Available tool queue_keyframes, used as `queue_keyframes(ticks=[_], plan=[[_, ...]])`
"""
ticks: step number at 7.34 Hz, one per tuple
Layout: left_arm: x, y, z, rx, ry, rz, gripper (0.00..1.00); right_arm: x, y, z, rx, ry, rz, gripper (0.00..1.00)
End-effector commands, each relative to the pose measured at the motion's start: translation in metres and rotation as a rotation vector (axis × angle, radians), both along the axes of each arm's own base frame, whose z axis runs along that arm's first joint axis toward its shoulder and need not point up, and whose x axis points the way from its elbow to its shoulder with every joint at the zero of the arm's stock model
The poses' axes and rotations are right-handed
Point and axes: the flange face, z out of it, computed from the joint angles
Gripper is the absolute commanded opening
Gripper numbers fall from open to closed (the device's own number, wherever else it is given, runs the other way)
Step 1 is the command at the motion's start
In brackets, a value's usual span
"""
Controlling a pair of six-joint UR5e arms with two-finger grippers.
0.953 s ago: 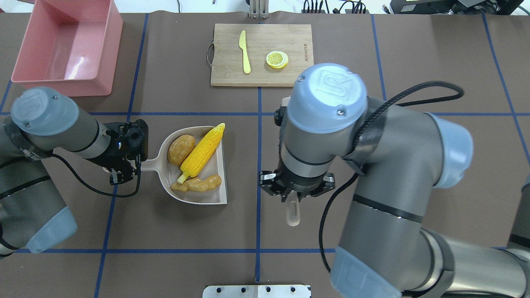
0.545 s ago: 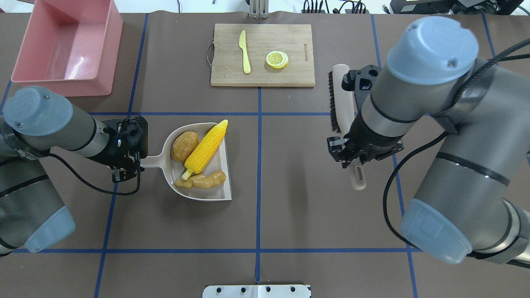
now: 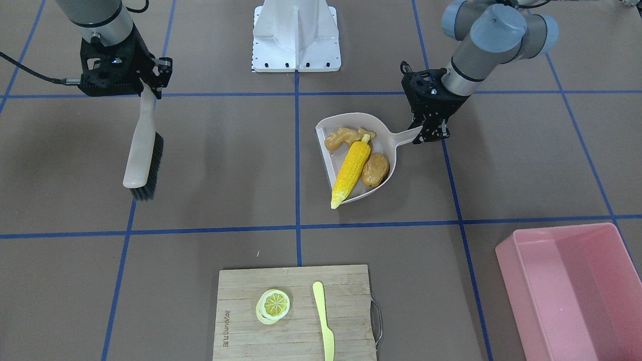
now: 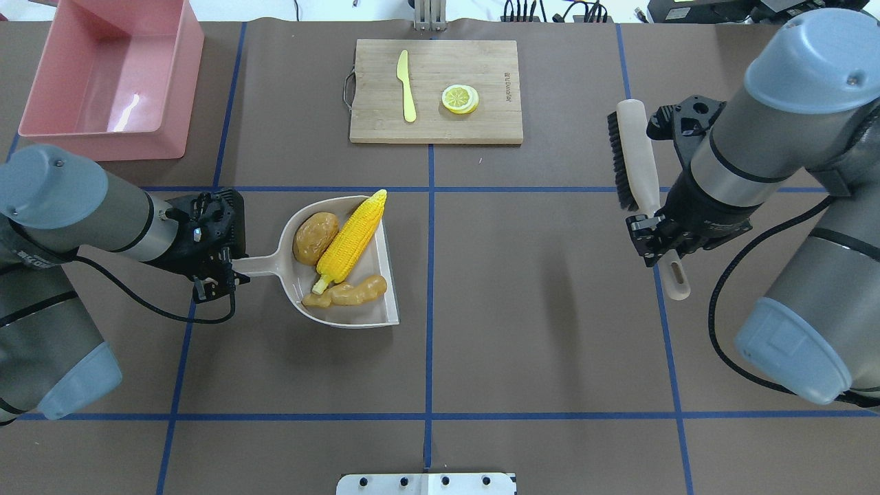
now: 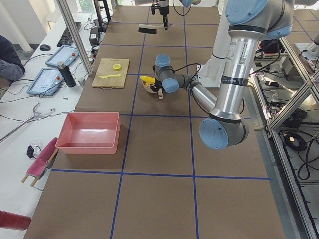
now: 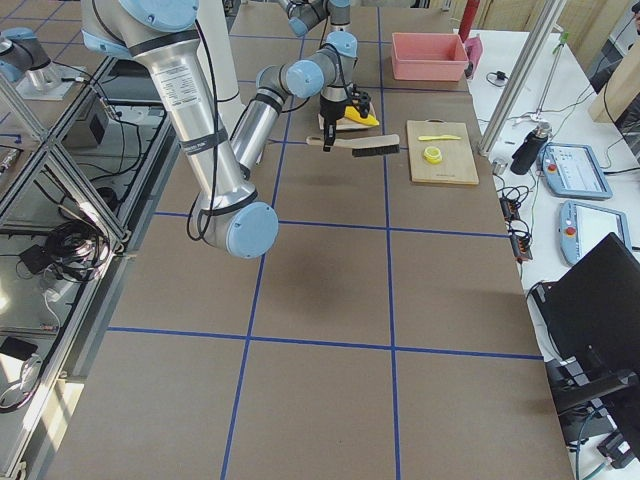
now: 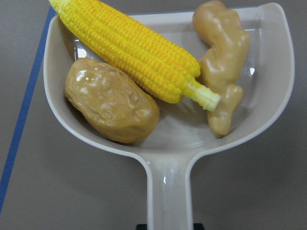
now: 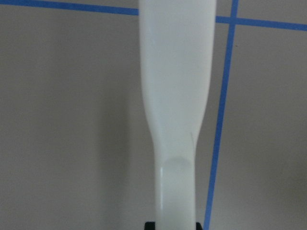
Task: Sweep and dump trash into bin
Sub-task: 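Lift the brush away with the right gripper while left gripper raises dustpan, then carry the loaded dustpan over the pink bin with the left gripper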
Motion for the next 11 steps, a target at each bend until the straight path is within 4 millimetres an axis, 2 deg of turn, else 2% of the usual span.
queue_keyframes(ticks=[1, 3, 4, 5, 6, 7, 8, 9, 11], plan=[[-0.025, -0.015, -0.012, 0.002, 0.063, -0.057, 0.0, 0.042, -0.005, 0.065, 0.04, 0.061, -0.102, 0.0], [-0.073, -0.039, -0.016, 0.014, 0.075, -0.15, 0.0, 0.081, 0.005, 0.127, -0.022, 0.062, -0.167, 0.0], [-0.091, -0.047, -0.019, 0.022, 0.081, -0.186, 0.0, 0.088, 0.011, 0.153, -0.058, 0.063, -0.172, 0.0], [-0.118, -0.056, -0.009, -0.023, 0.077, -0.252, 0.0, 0.099, 0.015, 0.196, -0.071, 0.043, -0.151, 0.0], [-0.143, -0.062, -0.007, -0.078, 0.106, -0.252, 0.0, 0.114, 0.012, 0.228, -0.094, 0.038, -0.121, 0.0], [-0.172, -0.071, 0.002, -0.171, 0.12, -0.292, 0.0, 0.13, 0.02, 0.246, -0.118, 0.053, -0.102, 0.0], [-0.197, -0.076, 0.009, -0.185, 0.125, -0.323, 0.0, 0.148, 0.043, 0.285, -0.098, 0.054, -0.098, 0.0], [-0.225, -0.081, 0.021, -0.214, 0.124, -0.361, 0.0, 0.159, 0.044, 0.311, -0.075, 0.052, -0.08, 0.0], [-0.298, -0.088, 0.059, -0.265, 0.107, -0.479, 0.0, 0.165, 0.042, 0.341, -0.065, 0.08, -0.12, 0.0]])
